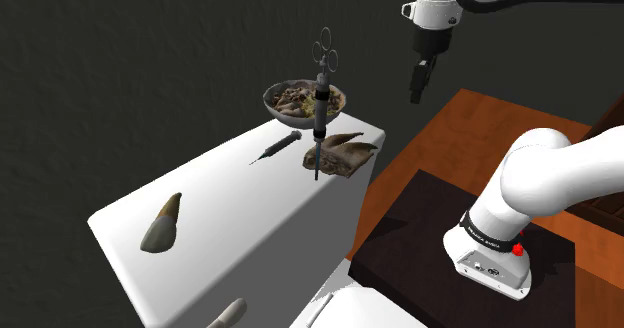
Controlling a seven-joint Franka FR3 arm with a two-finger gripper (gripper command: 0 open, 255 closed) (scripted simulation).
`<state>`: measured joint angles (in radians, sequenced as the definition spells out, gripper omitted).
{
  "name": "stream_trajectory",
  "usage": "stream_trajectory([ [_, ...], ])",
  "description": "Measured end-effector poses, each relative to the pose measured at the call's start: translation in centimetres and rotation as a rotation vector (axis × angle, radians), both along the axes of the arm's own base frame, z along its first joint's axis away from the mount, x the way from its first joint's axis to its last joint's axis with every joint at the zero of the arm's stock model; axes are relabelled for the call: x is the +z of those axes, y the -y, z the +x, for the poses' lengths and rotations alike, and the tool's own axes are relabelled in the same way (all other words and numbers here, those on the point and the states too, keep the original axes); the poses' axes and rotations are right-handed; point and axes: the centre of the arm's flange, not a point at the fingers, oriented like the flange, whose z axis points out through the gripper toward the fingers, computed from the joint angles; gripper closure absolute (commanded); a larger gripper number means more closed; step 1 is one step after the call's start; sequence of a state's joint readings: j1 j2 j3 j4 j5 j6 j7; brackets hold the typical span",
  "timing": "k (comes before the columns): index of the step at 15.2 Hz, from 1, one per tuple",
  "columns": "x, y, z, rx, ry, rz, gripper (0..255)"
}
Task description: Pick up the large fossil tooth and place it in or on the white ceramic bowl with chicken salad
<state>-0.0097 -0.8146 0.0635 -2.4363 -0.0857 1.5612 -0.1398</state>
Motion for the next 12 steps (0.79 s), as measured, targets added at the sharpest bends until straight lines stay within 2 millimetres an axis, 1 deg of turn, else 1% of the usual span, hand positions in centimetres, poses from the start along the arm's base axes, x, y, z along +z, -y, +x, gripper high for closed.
stream_trajectory([
  [1, 0.0, 0.0, 0.0, 0.0, 0.0, 0.0, 0],
  [3, 0.2, -1.8, 0.0, 0.055, 0.036, -0.027, 0],
  [6, 0.7, -6.1, -0.6, 0.179, 0.119, -0.087, 0],
  [7, 0.7, -7.9, -0.9, 0.224, 0.148, -0.107, 0],
  [11, 0.6, -13.5, -3.1, 0.403, 0.269, -0.194, 0],
  [12, 0.4, -14.9, -4.1, 0.448, 0.299, -0.215, 0],
])
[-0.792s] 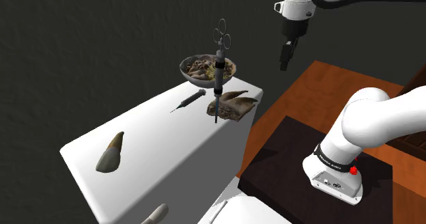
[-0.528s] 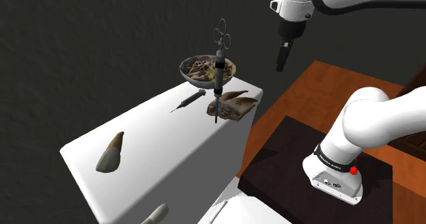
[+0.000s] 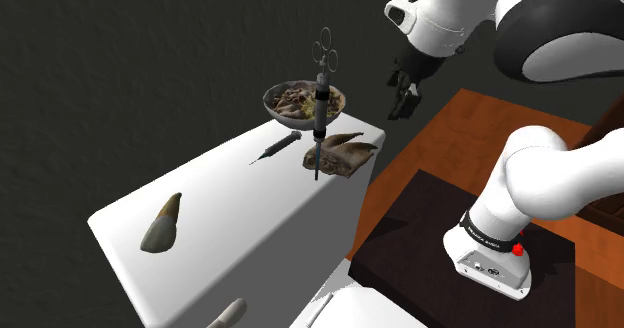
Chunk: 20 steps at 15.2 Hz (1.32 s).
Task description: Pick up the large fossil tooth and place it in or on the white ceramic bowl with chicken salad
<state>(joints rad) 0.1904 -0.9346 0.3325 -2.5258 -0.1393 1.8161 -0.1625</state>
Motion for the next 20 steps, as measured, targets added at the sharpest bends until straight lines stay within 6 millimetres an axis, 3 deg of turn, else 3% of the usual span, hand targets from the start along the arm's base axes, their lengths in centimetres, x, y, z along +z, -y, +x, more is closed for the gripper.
stream_trajectory([
  [5, -1.4, -6.5, -3.7, 0.226, 0.15, -0.108, 0],
  [12, -6.4, -12.9, -11.0, 0.532, 0.356, -0.254, 0],
  [20, -9.1, -13.0, -9.2, 0.57, 0.381, -0.271, 0],
])
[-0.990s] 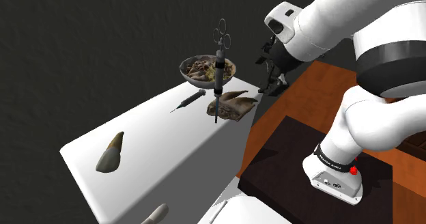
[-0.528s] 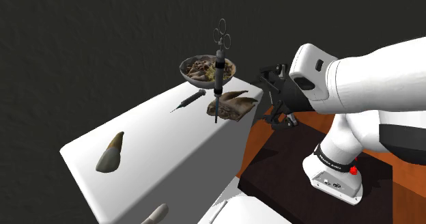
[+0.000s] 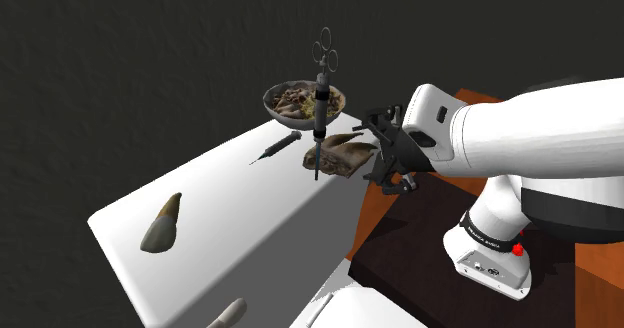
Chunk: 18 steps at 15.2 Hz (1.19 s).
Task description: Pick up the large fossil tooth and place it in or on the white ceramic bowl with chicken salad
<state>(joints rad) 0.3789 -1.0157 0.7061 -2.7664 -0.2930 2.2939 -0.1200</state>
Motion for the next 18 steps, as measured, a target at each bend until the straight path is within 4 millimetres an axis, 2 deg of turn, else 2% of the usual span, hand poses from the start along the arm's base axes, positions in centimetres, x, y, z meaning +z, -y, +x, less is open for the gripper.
stream_trajectory([
  [6, -0.21, 0.09, 0.29, 0.001, 0.0, 0.0, 0],
  [7, -0.21, 0.09, 0.29, 0.001, 0.0, 0.0, 255],
  [18, 0.19, 0.08, 0.31, 0.001, 0.003, 0.001, 255],
])
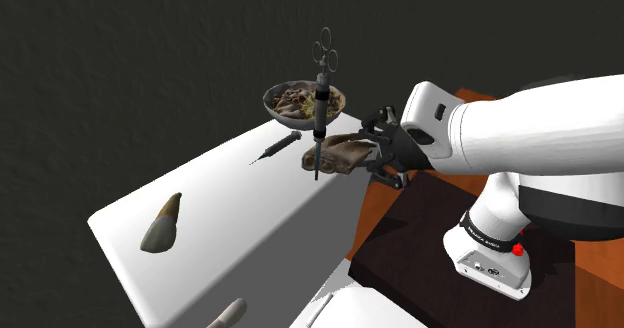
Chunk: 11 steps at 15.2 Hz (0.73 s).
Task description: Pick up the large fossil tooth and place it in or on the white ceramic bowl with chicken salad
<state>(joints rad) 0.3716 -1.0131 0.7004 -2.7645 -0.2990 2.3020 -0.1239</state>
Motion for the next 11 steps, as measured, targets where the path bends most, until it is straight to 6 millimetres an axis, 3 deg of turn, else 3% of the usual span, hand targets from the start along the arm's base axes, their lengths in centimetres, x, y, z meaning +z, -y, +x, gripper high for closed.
stream_trajectory([
  [11, 5.3, 0.0, 0.1, 0.0, -0.003, -0.001, 255],
])
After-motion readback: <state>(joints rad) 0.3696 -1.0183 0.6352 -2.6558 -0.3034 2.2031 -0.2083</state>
